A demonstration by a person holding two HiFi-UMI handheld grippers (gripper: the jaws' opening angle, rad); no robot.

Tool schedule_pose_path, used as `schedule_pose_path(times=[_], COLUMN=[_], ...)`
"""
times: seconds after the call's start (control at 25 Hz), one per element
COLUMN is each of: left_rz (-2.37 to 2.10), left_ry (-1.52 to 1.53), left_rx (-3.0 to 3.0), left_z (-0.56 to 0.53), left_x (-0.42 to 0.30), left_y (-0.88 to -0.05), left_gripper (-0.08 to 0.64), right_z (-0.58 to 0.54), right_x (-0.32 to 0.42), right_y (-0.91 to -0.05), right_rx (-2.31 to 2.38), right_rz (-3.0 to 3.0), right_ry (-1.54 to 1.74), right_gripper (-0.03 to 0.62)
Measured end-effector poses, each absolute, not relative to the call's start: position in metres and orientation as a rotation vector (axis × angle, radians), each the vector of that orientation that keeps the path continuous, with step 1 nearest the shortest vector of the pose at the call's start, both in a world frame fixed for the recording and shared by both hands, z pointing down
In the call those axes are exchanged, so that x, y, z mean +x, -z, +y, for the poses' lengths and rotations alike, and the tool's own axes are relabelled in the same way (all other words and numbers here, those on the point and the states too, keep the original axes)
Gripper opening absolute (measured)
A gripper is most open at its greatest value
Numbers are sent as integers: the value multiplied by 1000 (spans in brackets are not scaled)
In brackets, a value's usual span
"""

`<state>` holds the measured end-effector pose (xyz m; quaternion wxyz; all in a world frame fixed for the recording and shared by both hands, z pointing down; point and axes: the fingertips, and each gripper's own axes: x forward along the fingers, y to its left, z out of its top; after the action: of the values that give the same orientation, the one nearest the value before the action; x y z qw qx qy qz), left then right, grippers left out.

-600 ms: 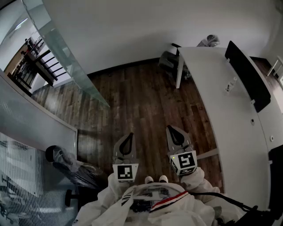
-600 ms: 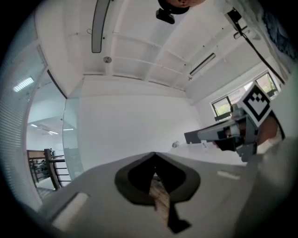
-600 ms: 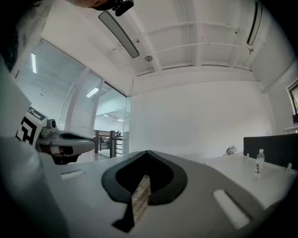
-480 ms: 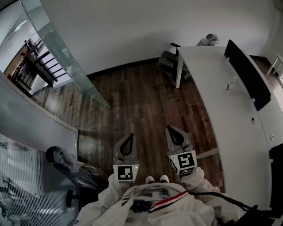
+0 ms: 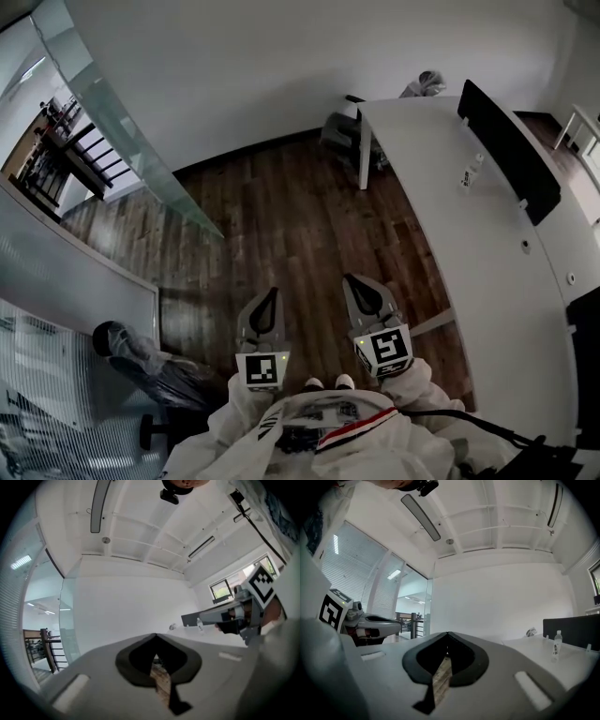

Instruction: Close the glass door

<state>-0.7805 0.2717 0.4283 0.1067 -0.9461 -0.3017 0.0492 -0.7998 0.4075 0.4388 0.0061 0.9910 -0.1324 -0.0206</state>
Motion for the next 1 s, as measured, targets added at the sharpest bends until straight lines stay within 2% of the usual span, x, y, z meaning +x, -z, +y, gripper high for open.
schedule_pose_path(times=[0.28,0.56,1.0], left_rz=[-901,-869,-861], left_ry=[-137,-121,-109], left_rx=[-2765,-2769,-2784], left_z=[286,279,275], left_x=[-788,-756,-629], left_y=[-433,-444,-466], left_gripper=[2,2,2], right_z=[431,428,420], right_x=[-803,-775,-655], right_y=[-456,-468,-489], right_rx=[3158,3146,3108], right_rz=[-371,-397,-416], right_ry=[4,-21,-164], right_gripper=[5,6,6])
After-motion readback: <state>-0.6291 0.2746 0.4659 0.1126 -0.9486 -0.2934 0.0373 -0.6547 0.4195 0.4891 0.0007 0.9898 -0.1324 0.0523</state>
